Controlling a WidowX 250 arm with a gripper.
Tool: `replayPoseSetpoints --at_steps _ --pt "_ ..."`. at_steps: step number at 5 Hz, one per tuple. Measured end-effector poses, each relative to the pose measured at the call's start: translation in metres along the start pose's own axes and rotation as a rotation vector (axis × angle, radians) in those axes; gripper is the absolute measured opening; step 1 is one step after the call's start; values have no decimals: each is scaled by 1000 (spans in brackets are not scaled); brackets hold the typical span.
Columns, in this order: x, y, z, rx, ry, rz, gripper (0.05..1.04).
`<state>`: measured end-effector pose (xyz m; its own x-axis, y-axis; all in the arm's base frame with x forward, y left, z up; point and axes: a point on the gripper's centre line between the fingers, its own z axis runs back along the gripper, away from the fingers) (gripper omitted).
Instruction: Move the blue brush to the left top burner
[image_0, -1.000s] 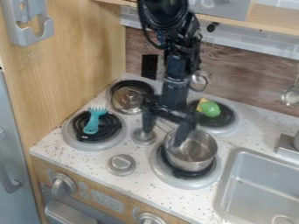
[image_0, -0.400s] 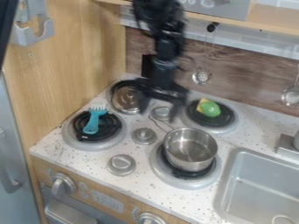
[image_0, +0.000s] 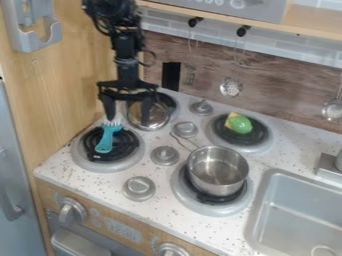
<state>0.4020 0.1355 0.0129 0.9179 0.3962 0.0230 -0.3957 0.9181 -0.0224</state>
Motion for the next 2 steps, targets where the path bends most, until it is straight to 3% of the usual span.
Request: replayPoseSetpoints --at_steps 1,2 --pt "8 21 0 9 -46 49 999" --pt "8 25 -22 12 -33 77 999"
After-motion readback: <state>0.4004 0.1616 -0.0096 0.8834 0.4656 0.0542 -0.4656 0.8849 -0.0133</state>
